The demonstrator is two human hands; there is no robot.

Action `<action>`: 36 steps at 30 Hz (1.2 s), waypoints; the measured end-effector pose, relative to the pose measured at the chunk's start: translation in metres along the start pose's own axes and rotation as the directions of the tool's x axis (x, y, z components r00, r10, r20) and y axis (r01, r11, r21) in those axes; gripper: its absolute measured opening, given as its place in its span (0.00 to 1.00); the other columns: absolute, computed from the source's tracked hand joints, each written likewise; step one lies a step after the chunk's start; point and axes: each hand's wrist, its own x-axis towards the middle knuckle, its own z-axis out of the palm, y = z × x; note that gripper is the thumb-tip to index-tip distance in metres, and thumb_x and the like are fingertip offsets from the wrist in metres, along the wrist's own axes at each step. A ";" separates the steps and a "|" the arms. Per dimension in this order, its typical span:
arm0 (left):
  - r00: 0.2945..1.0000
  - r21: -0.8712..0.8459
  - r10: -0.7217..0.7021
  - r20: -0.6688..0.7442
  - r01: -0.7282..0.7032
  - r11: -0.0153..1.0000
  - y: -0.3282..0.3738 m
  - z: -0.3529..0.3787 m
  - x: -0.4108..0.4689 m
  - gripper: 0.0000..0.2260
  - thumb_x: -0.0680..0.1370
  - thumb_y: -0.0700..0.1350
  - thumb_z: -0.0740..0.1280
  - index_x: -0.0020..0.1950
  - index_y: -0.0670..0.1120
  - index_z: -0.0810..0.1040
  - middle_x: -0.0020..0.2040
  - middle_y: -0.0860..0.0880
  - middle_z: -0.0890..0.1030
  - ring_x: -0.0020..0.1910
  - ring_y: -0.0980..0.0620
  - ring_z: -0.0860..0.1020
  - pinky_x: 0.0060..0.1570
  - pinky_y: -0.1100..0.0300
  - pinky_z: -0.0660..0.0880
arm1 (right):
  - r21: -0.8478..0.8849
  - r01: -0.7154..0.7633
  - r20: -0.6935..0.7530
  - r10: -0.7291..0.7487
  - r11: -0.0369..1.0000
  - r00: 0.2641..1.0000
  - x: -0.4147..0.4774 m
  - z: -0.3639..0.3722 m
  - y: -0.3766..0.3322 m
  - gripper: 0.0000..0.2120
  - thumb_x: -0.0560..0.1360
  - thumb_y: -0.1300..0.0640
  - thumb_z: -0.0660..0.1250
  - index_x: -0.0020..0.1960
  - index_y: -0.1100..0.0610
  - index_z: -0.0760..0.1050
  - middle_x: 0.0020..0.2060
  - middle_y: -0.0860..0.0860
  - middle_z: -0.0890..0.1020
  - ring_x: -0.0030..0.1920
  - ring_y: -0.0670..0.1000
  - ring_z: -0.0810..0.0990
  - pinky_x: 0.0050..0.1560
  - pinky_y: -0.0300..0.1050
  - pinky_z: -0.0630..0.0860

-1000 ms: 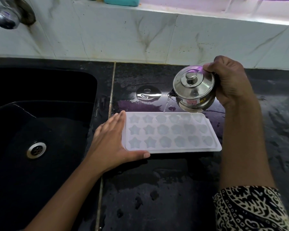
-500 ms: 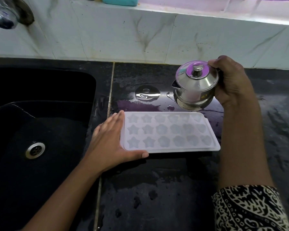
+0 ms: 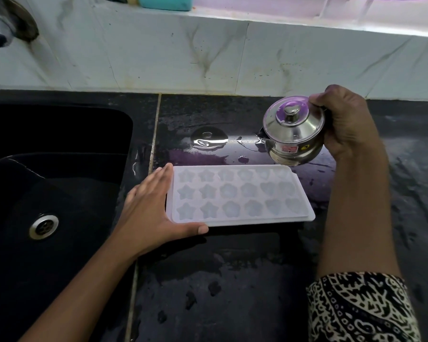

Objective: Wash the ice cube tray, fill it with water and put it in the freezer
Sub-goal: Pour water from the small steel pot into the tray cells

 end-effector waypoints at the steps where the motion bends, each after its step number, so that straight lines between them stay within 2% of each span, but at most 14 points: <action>1: 1.000 0.001 -0.002 0.000 0.002 1.000 0.000 0.000 0.000 0.65 0.50 0.83 0.56 0.80 0.54 0.43 0.80 0.58 0.47 0.77 0.61 0.45 0.75 0.53 0.45 | -0.003 0.000 0.004 0.000 1.000 1.000 0.000 0.000 0.000 0.20 0.69 0.68 0.64 0.22 0.53 0.67 0.21 0.45 0.68 0.25 0.45 0.66 0.30 0.36 0.65; 14: 1.000 -0.001 -0.016 -0.022 0.016 1.000 -0.003 0.003 0.001 0.67 0.46 0.87 0.51 0.80 0.55 0.45 0.80 0.57 0.50 0.77 0.59 0.47 0.75 0.53 0.47 | -0.069 0.009 0.065 -0.004 0.998 0.998 0.000 -0.005 -0.002 0.18 0.66 0.64 0.67 0.22 0.52 0.65 0.20 0.47 0.67 0.24 0.46 0.63 0.28 0.36 0.64; 36: 1.000 0.012 -0.012 -0.010 0.012 1.000 -0.001 0.001 0.001 0.67 0.47 0.85 0.54 0.80 0.54 0.45 0.80 0.56 0.50 0.77 0.58 0.48 0.76 0.52 0.48 | -0.108 0.008 0.057 -0.002 0.994 0.998 0.001 -0.005 0.000 0.16 0.65 0.63 0.68 0.25 0.53 0.65 0.22 0.49 0.68 0.25 0.47 0.65 0.28 0.37 0.66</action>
